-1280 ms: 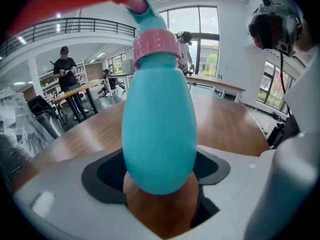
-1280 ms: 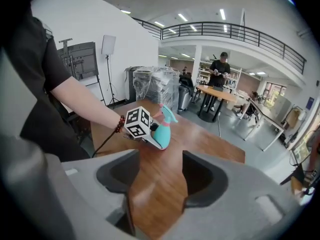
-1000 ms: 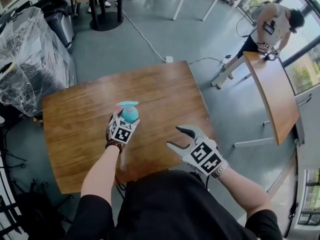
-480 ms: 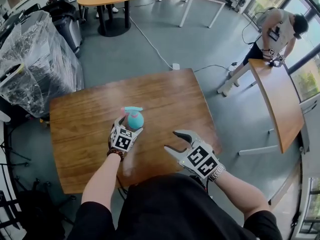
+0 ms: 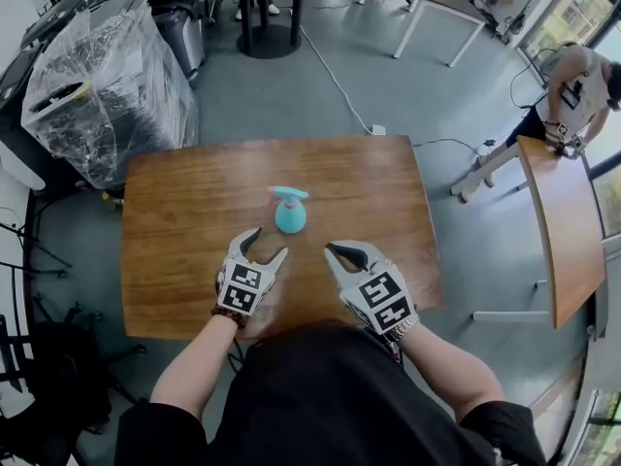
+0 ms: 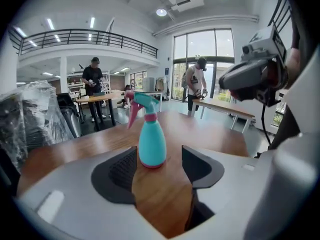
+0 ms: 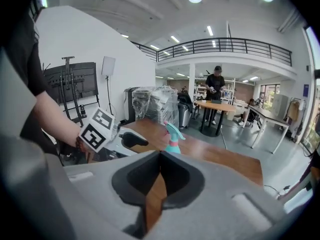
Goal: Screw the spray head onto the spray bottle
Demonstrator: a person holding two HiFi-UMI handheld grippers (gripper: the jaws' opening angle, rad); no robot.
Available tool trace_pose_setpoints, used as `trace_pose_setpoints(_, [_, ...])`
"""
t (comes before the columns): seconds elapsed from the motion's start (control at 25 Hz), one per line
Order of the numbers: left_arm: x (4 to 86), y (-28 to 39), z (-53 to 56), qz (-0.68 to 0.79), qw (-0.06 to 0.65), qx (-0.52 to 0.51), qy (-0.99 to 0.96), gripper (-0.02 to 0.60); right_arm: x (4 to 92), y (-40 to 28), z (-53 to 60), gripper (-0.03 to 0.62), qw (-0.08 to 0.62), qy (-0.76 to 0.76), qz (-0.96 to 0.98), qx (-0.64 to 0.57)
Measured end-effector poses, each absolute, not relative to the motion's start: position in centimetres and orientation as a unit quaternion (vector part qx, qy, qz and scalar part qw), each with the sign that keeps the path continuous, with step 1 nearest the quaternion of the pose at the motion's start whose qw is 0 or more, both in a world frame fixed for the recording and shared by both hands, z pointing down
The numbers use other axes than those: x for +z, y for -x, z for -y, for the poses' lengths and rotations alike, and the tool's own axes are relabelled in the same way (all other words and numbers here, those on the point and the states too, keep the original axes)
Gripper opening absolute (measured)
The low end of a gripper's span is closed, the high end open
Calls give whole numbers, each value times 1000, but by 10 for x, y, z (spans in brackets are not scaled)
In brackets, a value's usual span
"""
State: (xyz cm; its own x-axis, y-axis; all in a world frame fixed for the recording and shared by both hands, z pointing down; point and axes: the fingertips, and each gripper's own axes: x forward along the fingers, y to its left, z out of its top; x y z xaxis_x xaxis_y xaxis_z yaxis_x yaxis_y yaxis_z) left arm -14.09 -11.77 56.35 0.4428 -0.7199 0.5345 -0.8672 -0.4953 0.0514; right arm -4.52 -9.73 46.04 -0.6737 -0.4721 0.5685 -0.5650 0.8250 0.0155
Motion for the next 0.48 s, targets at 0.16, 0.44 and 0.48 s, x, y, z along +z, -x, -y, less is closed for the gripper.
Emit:
trace_pose_setpoints(0.16, [512, 129, 108, 480, 162, 168, -845, 210, 467, 59, 101, -8, 271, -281, 916, 95])
trace_pose_setpoints(0.44, [468, 114, 98, 466, 163, 125, -861, 11, 469, 79, 97, -8, 248, -275, 922, 112])
trace_pose_setpoints(0.48, [466, 113, 98, 464, 165, 123, -862, 11, 468, 80, 98, -8, 244, -275, 923, 110])
